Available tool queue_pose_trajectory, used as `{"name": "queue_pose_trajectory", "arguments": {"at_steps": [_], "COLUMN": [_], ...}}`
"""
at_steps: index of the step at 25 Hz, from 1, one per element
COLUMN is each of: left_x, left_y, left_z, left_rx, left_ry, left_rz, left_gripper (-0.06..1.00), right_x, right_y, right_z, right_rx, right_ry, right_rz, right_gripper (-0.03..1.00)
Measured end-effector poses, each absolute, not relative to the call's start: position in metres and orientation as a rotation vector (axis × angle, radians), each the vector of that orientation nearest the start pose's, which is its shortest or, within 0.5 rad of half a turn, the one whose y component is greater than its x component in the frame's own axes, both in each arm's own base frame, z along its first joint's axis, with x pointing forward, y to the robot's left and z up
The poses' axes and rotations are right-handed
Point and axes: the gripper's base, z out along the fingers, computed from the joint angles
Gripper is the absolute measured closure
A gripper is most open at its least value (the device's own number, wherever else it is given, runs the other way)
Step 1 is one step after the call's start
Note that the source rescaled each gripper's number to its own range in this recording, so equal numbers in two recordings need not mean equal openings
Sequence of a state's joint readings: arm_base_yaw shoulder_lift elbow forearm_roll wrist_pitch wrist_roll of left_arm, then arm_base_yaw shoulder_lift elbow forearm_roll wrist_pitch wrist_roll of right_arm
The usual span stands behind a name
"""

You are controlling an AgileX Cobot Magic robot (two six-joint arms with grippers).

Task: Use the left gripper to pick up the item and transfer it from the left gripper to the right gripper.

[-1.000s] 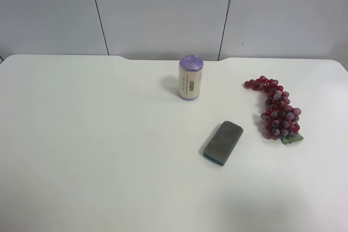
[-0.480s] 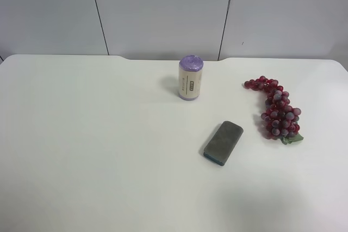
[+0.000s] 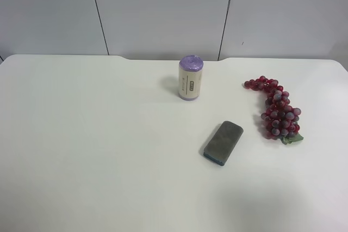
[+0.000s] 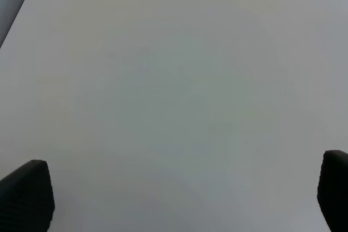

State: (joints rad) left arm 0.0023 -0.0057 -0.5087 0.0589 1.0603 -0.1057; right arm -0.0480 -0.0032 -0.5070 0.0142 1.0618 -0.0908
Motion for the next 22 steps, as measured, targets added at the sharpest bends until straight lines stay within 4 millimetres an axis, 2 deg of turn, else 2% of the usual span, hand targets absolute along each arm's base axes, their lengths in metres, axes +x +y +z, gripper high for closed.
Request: {"name": "queue_pose_trajectory", "arguments": {"at_steps": [6,13,22], "left_x": [-0.0069,-0.0069,-0.0069], "left_y": [0.0047,0.0047,0.0045], "left_z": [0.2798,0.2798,0.2798], "left_rx": [-0.113,-0.113,-0.124], "left_ry": [2.025,2.025,2.024], "left_rz": [0.005,0.005,0.011], "left_gripper": [-0.04,-0.04,-0.04], "right_x": [-0.0062,-0.0063,-0.0063], "right_y": [0.0014,0.0009,0.0008], "right_z": [0.2791,0.2791,0.2791], "right_rx": [-0.052,-0.138,-0.138], "right_ry": [2.035,2.03,2.03], "right_rz": [-0.066,-0.012,-0.011], "right_gripper": [-0.03,-0.03,-0.03]}}
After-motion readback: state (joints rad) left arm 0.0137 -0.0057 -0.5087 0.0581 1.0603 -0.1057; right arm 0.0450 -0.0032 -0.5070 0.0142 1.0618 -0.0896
